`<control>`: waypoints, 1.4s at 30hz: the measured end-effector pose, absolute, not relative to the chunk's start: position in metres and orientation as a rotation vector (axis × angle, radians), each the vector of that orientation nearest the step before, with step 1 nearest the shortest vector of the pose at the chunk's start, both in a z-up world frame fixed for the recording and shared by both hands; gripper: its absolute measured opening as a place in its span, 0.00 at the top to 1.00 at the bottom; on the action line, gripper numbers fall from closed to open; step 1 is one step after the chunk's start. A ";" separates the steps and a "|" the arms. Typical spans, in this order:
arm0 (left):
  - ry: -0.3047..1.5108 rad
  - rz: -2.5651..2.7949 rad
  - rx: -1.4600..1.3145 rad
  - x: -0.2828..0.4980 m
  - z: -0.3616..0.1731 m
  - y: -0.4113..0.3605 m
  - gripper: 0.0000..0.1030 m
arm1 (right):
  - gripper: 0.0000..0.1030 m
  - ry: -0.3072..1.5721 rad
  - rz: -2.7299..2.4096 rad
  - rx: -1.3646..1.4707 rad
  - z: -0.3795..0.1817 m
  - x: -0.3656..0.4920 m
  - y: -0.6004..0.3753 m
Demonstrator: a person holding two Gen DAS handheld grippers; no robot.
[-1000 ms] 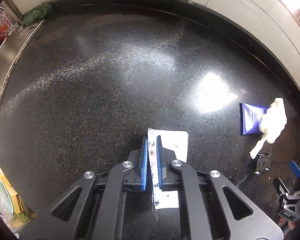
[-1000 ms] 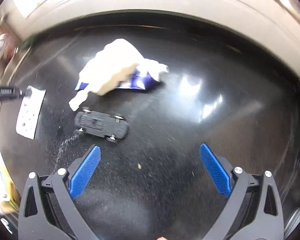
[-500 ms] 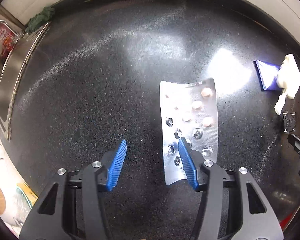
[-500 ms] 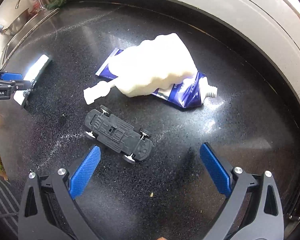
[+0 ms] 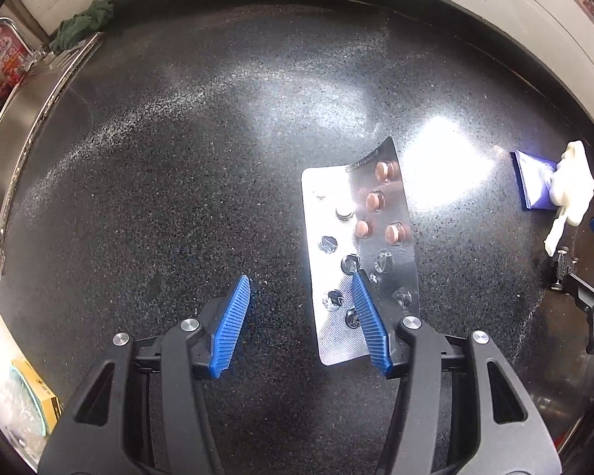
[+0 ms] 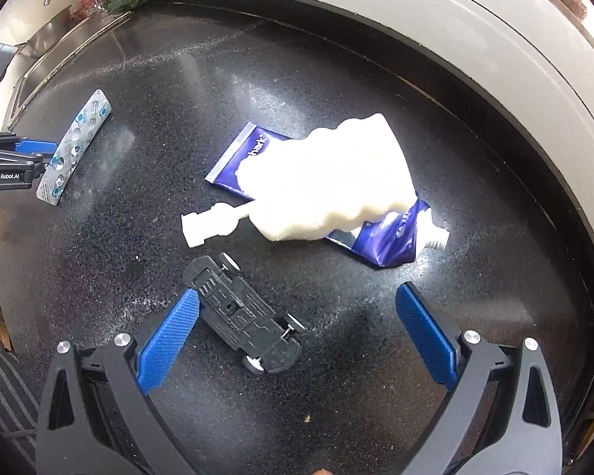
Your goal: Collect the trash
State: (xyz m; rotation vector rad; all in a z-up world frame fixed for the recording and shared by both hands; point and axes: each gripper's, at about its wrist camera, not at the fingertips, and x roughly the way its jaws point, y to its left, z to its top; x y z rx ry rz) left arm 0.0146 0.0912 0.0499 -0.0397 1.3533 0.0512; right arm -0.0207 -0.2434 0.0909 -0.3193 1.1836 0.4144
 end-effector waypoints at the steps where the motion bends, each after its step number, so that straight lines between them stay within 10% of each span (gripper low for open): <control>1: 1.358 0.046 -0.034 0.017 0.049 0.093 0.49 | 0.07 1.191 0.423 -0.310 0.090 -0.020 -0.240; 20: 1.369 0.000 0.006 0.026 0.054 0.075 0.49 | 0.11 1.204 0.505 -0.360 0.064 -0.053 -0.202; 26: 1.365 0.013 -0.003 0.024 0.054 0.074 0.49 | 0.45 1.143 0.457 -0.287 0.068 -0.067 -0.205; 28: 1.348 0.027 -0.015 0.022 0.056 0.076 0.61 | 0.85 1.136 0.416 -0.247 0.070 -0.068 -0.213; 29: 1.340 0.036 -0.029 0.022 0.058 0.079 0.87 | 0.85 1.150 0.383 -0.216 0.072 -0.064 -0.220; 42: 1.323 0.088 -0.278 0.006 0.080 0.131 1.00 | 0.85 1.168 0.111 0.217 0.097 -0.027 -0.329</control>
